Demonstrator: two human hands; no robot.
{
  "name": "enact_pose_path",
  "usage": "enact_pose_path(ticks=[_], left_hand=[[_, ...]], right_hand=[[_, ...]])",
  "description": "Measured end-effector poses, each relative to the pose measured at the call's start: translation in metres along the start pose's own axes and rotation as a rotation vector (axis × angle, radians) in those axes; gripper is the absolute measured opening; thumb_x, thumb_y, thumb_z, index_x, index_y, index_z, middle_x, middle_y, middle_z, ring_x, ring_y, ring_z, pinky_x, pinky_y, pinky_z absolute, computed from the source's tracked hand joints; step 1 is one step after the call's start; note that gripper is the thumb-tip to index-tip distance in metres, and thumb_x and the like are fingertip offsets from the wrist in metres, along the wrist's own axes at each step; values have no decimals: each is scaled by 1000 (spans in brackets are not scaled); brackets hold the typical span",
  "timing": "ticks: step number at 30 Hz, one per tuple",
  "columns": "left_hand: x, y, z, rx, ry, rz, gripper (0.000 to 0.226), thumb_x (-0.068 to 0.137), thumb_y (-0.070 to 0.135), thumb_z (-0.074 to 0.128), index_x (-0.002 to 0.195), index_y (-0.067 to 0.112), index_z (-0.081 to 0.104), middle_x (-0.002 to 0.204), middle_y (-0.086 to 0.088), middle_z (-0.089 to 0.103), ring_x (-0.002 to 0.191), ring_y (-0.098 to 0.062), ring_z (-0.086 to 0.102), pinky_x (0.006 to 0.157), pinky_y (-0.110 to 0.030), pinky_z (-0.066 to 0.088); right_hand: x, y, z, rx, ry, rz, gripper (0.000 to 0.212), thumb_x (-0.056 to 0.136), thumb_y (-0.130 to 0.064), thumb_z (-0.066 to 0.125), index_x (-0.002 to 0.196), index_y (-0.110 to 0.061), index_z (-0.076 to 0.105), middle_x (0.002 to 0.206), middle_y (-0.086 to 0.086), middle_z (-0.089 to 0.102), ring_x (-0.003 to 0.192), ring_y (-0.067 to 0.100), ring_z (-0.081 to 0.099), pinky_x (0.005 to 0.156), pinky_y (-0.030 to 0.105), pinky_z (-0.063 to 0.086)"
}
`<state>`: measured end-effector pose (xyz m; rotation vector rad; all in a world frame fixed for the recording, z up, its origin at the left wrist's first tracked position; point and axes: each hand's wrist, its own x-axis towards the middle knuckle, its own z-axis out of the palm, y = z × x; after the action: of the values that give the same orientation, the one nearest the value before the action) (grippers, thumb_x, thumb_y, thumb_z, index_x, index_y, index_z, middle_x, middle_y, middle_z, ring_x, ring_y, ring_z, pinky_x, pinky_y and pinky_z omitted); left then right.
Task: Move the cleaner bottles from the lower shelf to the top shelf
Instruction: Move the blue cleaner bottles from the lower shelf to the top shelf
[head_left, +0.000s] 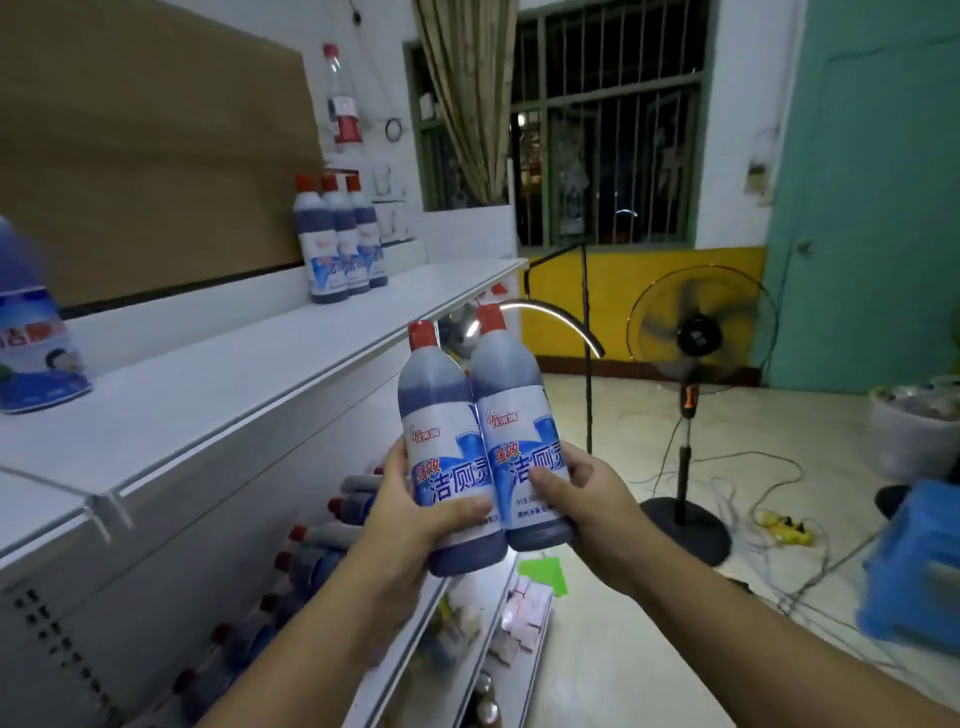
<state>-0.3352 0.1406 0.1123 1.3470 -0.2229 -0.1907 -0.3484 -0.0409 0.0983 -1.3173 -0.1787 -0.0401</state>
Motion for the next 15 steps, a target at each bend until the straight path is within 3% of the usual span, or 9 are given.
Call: enact_pose_path(ticks=[5, 9, 15], left_hand=[[47, 25, 59, 26, -3, 101, 86, 53, 1, 81, 127, 25, 43, 111, -15, 68, 98, -36, 68, 82, -53, 55], [86, 38, 94, 64, 47, 170, 83, 53, 1, 81, 124, 23, 45, 108, -15, 69, 96, -36, 69, 81, -54, 55], [145, 61, 104, 146, 151, 205, 89, 46, 0, 81, 124, 24, 46, 107, -14, 70, 95, -35, 69, 83, -55, 55]], right_hand=[[37, -52, -60, -12, -78, -115, 67, 59, -34, 82, 117, -11, 57, 108, 14, 70, 98, 31, 68, 78, 39, 56], [72, -81, -99, 0, -146, -149, 50, 72, -20, 76, 118, -14, 56, 105, 10, 71, 97, 29, 69, 77, 38, 57], [144, -96, -119, 39, -185, -122, 58, 58, -16, 74, 113, -23, 55, 100, 3, 73, 94, 24, 70, 76, 38, 58]])
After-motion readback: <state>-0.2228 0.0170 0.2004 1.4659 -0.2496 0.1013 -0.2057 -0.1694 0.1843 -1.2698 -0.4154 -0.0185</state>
